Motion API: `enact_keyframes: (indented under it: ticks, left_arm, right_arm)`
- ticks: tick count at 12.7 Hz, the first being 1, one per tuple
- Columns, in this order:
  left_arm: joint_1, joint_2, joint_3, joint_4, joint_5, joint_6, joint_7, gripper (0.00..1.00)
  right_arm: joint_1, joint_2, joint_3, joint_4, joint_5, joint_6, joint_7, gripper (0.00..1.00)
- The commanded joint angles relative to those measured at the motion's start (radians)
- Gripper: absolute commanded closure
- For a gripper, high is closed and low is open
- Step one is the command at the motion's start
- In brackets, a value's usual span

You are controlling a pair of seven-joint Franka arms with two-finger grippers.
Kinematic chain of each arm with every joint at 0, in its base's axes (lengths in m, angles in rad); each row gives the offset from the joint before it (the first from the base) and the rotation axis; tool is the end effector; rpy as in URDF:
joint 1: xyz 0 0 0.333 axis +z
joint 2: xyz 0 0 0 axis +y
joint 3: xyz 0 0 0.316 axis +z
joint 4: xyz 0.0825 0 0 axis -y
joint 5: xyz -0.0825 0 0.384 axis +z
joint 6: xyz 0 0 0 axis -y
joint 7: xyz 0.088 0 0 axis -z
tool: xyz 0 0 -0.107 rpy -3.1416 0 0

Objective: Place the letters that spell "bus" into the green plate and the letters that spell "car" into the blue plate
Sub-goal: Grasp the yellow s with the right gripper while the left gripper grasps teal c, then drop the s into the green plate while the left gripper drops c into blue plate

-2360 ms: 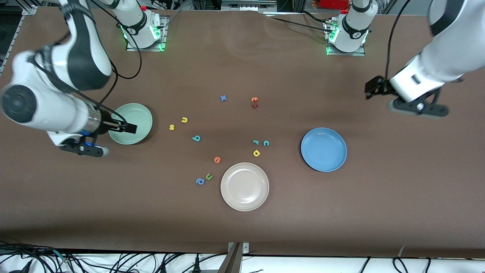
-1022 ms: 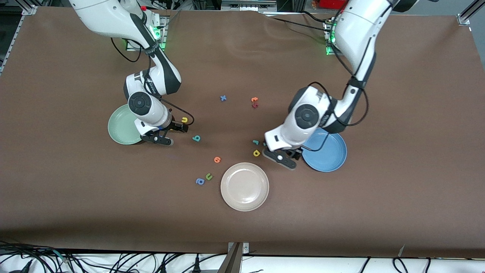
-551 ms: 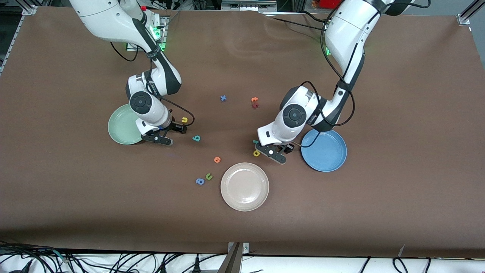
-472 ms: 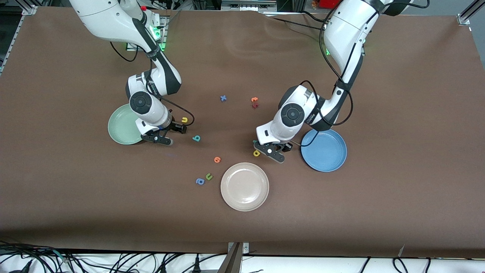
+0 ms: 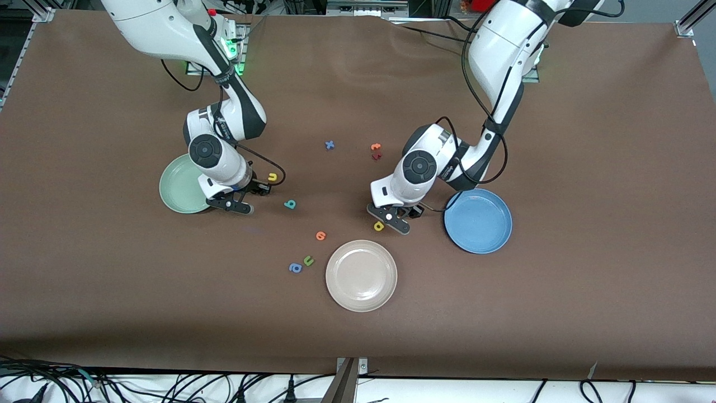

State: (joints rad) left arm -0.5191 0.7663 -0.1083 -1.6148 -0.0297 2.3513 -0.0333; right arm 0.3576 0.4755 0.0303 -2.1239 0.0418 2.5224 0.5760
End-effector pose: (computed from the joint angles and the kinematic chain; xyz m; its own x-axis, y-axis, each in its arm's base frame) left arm 0.5622 -0.3972 0.1750 0.8545 -0.5184 -0.0317 -0.5138 -0.8527 0.0944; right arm 0.5243 0.2141 0.1765 0.9710 -0.2237 -0.0843 -0.2235 -0.9746 0.0125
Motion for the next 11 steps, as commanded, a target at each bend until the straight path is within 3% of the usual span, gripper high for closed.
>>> enact_keyframes:
  ticks: [1, 3, 6, 7, 8, 9, 11]
  left_arm:
    - [-0.006, 0.016, 0.007, 0.015, -0.006, 0.011, 0.006, 0.42]
    - [-0.006, 0.027, 0.007, 0.019, -0.004, 0.051, 0.009, 0.43]
    - [-0.006, 0.037, 0.007, 0.021, -0.004, 0.068, 0.015, 0.51]
    - [-0.006, 0.037, 0.007, 0.019, -0.004, 0.068, 0.015, 0.55]
    - [-0.006, 0.036, 0.007, 0.018, -0.004, 0.068, 0.016, 0.63]
    - [-0.006, 0.036, 0.007, 0.018, -0.004, 0.068, 0.016, 0.78]
    - [-0.004, 0.028, 0.007, 0.018, -0.004, 0.062, 0.015, 0.88]
  right_arm:
    - [-0.006, -0.001, -0.001, -0.010, -0.010, -0.028, 0.008, 0.92]
    - [-0.008, -0.044, -0.009, 0.018, -0.010, -0.133, -0.001, 0.92]
    - [-0.008, -0.118, -0.119, 0.129, -0.011, -0.431, -0.112, 0.92]
    - [-0.006, -0.129, -0.165, 0.134, -0.011, -0.465, -0.181, 0.92]
    - [-0.006, -0.136, -0.215, 0.130, -0.011, -0.473, -0.273, 0.92]
    - [-0.008, -0.130, -0.271, 0.124, -0.011, -0.473, -0.371, 0.92]
    - [-0.008, -0.111, -0.338, 0.108, -0.013, -0.462, -0.481, 0.92]
